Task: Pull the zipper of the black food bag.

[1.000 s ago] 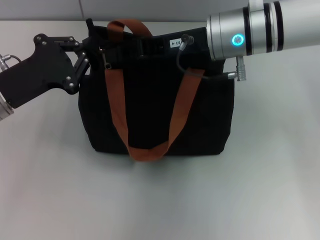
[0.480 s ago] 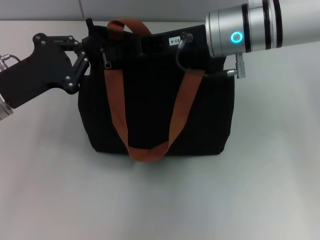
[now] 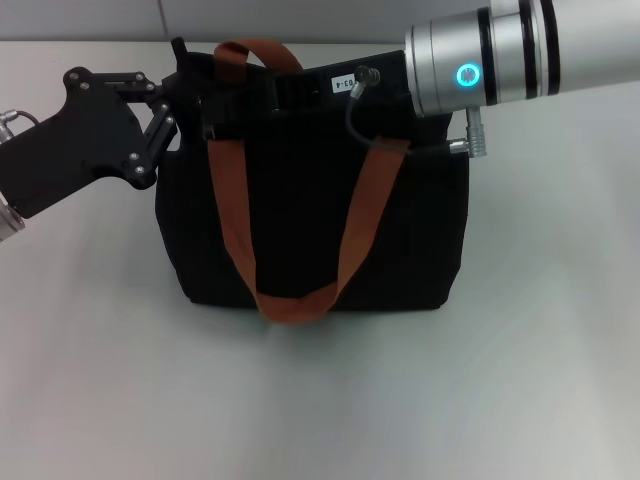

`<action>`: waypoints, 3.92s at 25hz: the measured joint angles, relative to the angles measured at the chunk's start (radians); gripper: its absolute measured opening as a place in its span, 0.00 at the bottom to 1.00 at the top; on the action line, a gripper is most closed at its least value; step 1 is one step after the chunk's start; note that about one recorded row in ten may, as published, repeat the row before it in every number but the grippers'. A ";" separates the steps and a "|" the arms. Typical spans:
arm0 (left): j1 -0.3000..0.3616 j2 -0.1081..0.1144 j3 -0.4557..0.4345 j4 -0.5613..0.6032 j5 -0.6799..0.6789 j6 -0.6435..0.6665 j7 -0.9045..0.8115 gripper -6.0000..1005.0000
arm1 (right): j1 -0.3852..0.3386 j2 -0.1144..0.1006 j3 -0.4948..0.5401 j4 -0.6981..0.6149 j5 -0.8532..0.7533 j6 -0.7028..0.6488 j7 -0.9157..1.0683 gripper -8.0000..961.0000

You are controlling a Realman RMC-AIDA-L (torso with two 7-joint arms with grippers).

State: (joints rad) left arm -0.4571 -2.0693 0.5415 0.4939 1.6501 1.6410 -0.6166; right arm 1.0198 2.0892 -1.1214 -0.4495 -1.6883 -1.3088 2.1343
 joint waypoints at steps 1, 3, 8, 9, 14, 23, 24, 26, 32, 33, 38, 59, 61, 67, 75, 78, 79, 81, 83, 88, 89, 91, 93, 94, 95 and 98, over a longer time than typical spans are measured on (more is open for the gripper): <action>0.000 0.000 0.000 0.000 0.000 0.001 0.000 0.03 | 0.001 0.000 0.000 0.000 0.000 -0.001 0.000 0.07; 0.000 0.000 0.000 0.000 0.000 0.002 0.000 0.03 | 0.003 0.001 0.000 0.000 0.000 -0.001 0.000 0.07; 0.001 0.000 0.000 0.000 -0.001 0.004 0.000 0.03 | 0.004 0.002 0.000 0.001 0.001 0.006 0.001 0.10; 0.001 0.000 0.000 0.000 -0.001 0.004 0.000 0.03 | 0.005 0.002 0.000 0.003 0.001 0.007 0.001 0.10; 0.002 0.000 -0.002 -0.001 -0.002 0.006 0.000 0.03 | 0.009 0.002 -0.001 0.007 0.001 0.011 0.011 0.17; 0.004 0.000 0.000 -0.002 -0.013 0.010 0.000 0.03 | 0.008 0.003 -0.031 -0.002 0.003 0.020 0.012 0.08; 0.004 0.000 0.000 -0.002 -0.013 0.010 0.000 0.03 | 0.007 0.003 -0.034 -0.005 0.003 0.021 0.012 0.06; 0.004 0.000 -0.001 -0.002 -0.013 0.011 0.000 0.03 | 0.004 0.003 -0.036 -0.012 0.001 0.022 0.016 0.03; 0.010 0.000 -0.002 -0.002 -0.024 0.011 0.000 0.03 | -0.046 0.002 -0.102 -0.109 -0.006 0.054 0.087 0.01; 0.011 0.000 -0.002 -0.002 -0.025 0.011 0.000 0.03 | -0.061 0.002 -0.121 -0.137 -0.006 0.063 0.105 0.01; 0.012 0.000 -0.002 -0.001 -0.029 0.011 0.000 0.03 | -0.123 -0.002 -0.194 -0.258 -0.010 0.098 0.182 0.01; 0.018 0.001 -0.002 -0.002 -0.039 0.011 0.000 0.03 | -0.226 -0.003 -0.209 -0.441 -0.050 0.101 0.245 0.01; 0.018 0.001 -0.002 -0.002 -0.039 0.012 -0.001 0.03 | -0.217 -0.003 -0.212 -0.423 -0.030 0.101 0.227 0.01; 0.016 0.000 -0.002 -0.002 -0.041 0.019 -0.004 0.03 | -0.160 -0.002 -0.216 -0.343 -0.016 0.110 0.207 0.12; 0.011 0.000 -0.002 -0.002 -0.045 0.025 -0.009 0.03 | -0.116 -0.001 -0.216 -0.283 -0.007 0.121 0.196 0.27; 0.010 0.000 -0.001 -0.002 -0.050 0.027 -0.009 0.03 | -0.121 -0.001 -0.216 -0.289 0.014 0.097 0.196 0.27; 0.010 0.000 -0.001 -0.002 -0.052 0.028 -0.009 0.03 | -0.124 -0.001 -0.215 -0.291 0.020 0.088 0.196 0.27; 0.011 0.000 -0.001 -0.001 -0.052 0.029 -0.009 0.03 | -0.131 -0.003 -0.211 -0.294 0.028 0.078 0.196 0.27; 0.011 0.000 -0.001 -0.002 -0.052 0.029 -0.009 0.03 | -0.137 -0.005 -0.208 -0.295 0.027 0.079 0.196 0.27; 0.012 0.000 -0.002 -0.002 -0.052 0.031 -0.010 0.03 | -0.138 -0.006 -0.208 -0.289 0.022 0.090 0.187 0.27; 0.012 0.000 -0.002 -0.002 -0.052 0.032 -0.010 0.03 | -0.138 -0.006 -0.209 -0.289 0.022 0.094 0.185 0.27; 0.011 0.000 -0.002 -0.002 -0.052 0.033 -0.011 0.03 | -0.136 -0.006 -0.215 -0.288 0.021 0.105 0.184 0.27; 0.010 0.000 -0.002 -0.001 -0.052 0.034 -0.011 0.03 | -0.131 -0.006 -0.220 -0.283 0.019 0.115 0.184 0.27; 0.010 0.000 -0.002 -0.002 -0.052 0.034 -0.012 0.03 | -0.129 -0.006 -0.223 -0.280 0.019 0.120 0.183 0.27; 0.010 0.000 -0.002 -0.002 -0.052 0.035 -0.012 0.03 | -0.127 -0.005 -0.226 -0.278 0.018 0.121 0.183 0.27; 0.009 0.000 -0.002 -0.002 -0.052 0.035 -0.012 0.03 | -0.123 -0.003 -0.242 -0.277 0.025 0.122 0.184 0.27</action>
State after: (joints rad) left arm -0.4477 -2.0693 0.5399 0.4924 1.5981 1.6762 -0.6289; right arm 0.8971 2.0863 -1.3634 -0.7266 -1.6636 -1.1868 2.3178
